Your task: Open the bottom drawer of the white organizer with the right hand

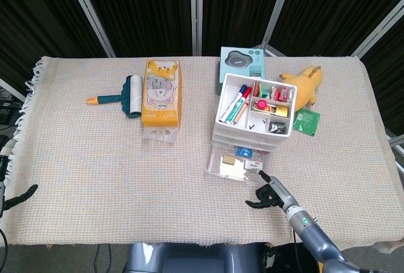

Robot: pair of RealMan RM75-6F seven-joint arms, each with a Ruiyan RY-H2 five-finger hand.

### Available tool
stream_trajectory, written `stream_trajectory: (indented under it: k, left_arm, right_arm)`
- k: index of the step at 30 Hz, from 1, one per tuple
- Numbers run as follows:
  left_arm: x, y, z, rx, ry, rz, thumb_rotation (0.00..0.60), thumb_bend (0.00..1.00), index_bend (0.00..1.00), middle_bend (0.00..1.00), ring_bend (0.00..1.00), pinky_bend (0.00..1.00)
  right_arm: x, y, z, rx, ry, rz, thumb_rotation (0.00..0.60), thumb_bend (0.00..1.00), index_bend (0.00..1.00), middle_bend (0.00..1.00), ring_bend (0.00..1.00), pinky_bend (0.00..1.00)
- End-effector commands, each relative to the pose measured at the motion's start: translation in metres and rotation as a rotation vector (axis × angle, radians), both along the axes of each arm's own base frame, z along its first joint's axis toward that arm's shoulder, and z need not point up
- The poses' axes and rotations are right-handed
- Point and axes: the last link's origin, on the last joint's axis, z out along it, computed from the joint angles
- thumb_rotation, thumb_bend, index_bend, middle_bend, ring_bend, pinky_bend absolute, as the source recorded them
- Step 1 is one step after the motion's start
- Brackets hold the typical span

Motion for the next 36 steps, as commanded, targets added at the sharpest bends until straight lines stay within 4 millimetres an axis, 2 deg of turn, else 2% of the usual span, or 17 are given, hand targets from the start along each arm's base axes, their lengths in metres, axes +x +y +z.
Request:
stream_trajectory:
  k: [1, 7, 12, 20, 24, 29, 36]
  left_arm:
    - [0.0, 0.0, 0.0, 0.002, -0.001, 0.0, 0.6, 0.07, 0.0, 0.0, 0.0, 0.0]
    - [0.0, -0.001, 0.001, 0.008, -0.002, -0.003, 0.6, 0.07, 0.0, 0.0, 0.0, 0.0]
    - [0.002, -0.003, 0.002, 0.013, -0.004, -0.01, 0.6, 0.07, 0.0, 0.0, 0.0, 0.0]
    - [0.0, -0.004, 0.004, 0.016, -0.007, -0.01, 0.6, 0.07, 0.0, 0.0, 0.0, 0.0]
    - [-0.001, -0.003, 0.005, 0.016, -0.012, -0.01, 0.6, 0.07, 0.0, 0.0, 0.0, 0.0]
    - [-0.002, -0.003, 0.007, 0.016, -0.019, -0.009, 0.6, 0.07, 0.0, 0.0, 0.0, 0.0]
    - [-0.002, -0.003, 0.006, 0.008, -0.018, -0.01, 0.6, 0.07, 0.0, 0.0, 0.0, 0.0]
  right_arm:
    - [0.008, 0.002, 0.007, -0.054, 0.017, 0.049, 0.6, 0.09, 0.2, 0.92, 0.94, 0.73]
    - [0.033, 0.003, 0.023, -0.183, 0.108, 0.169, 0.6, 0.09, 0.29, 0.92, 0.94, 0.73]
    - [0.05, -0.01, 0.026, -0.288, 0.272, 0.261, 0.6, 0.08, 0.35, 0.94, 0.96, 0.73]
    - [0.072, -0.039, 0.001, -0.454, 0.561, 0.318, 0.6, 0.08, 0.41, 1.0, 1.0, 0.72]
    - [0.074, -0.047, -0.012, -0.475, 0.644, 0.334, 0.6, 0.06, 0.38, 1.0, 1.0, 0.72]
    - [0.07, -0.05, -0.028, -0.459, 0.734, 0.37, 0.6, 0.0, 0.37, 1.0, 1.0, 0.72]
    - [0.072, -0.056, -0.038, -0.492, 0.751, 0.398, 0.6, 0.0, 0.48, 1.0, 1.0, 0.72]
